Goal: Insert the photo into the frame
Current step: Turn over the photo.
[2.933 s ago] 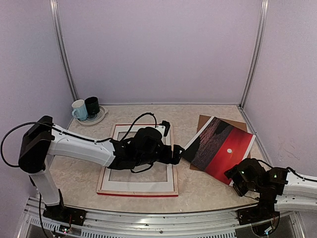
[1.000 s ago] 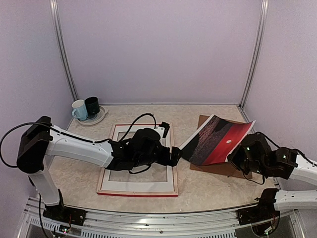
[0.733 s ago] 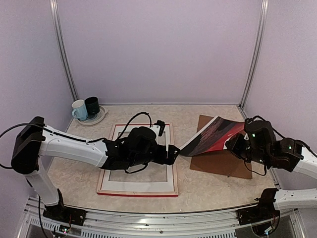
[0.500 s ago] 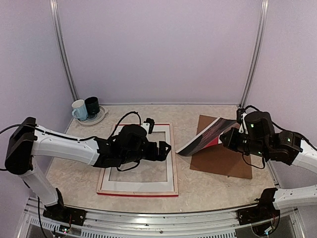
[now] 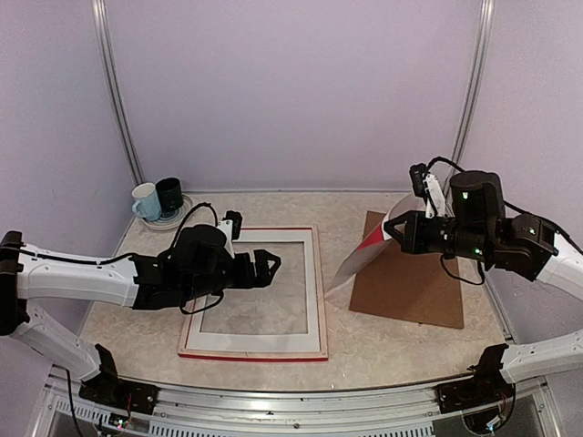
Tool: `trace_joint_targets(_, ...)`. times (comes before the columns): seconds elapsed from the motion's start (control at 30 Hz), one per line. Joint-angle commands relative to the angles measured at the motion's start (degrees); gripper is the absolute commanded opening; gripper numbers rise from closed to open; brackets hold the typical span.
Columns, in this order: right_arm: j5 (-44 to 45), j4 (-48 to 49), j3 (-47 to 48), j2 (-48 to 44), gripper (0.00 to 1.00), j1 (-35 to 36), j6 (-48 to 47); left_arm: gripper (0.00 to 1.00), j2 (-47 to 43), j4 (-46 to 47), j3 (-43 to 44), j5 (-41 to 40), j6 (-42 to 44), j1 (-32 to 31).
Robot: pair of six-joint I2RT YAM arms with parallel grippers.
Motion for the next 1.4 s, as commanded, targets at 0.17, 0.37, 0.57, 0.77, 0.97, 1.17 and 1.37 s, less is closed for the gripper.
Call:
trace_joint_targets(0.17,-12.3,2.4,6.9,6.0,0.00,0.6,-11.3,0.99,-7.1,-2.8,-3.6,-2.3,-1.8,1.8)
trace_joint_targets(0.37,-17.6,4.4,8.1,10.9,0.00,3.4,-13.6,0.99,-9.5,-3.9,-4.7,-3.5,-2.6,2.3)
trace_joint_targets(0.57,-19.1,4.5,10.1,15.5,0.00,5.7,-16.0,0.99,-10.3,-4.4,-5.4,-3.7,-3.2,2.8)
trace_joint_targets(0.77,-19.9,5.5,13.3,15.9,0.00,5.9,-17.6,0.99,-10.1,-4.3,-5.5,-3.7,-3.8,2.8)
trace_joint_targets(0.97,-23.8,5.7,16.1,19.5,0.00,6.6,-19.2,0.99,-10.1,-4.4,-5.3,-4.2,-4.6,2.9)
trace_joint_targets(1.17,-26.8,7.0,16.5,23.3,0.00,8.7,-20.1,0.99,-10.8,-5.5,-5.7,-5.2,-5.6,3.1)
trace_joint_targets(1.37,-28.9,8.1,18.0,28.6,0.00,10.7,-20.9,0.99,-12.0,-5.9,-7.2,-6.0,-6.9,3.5)
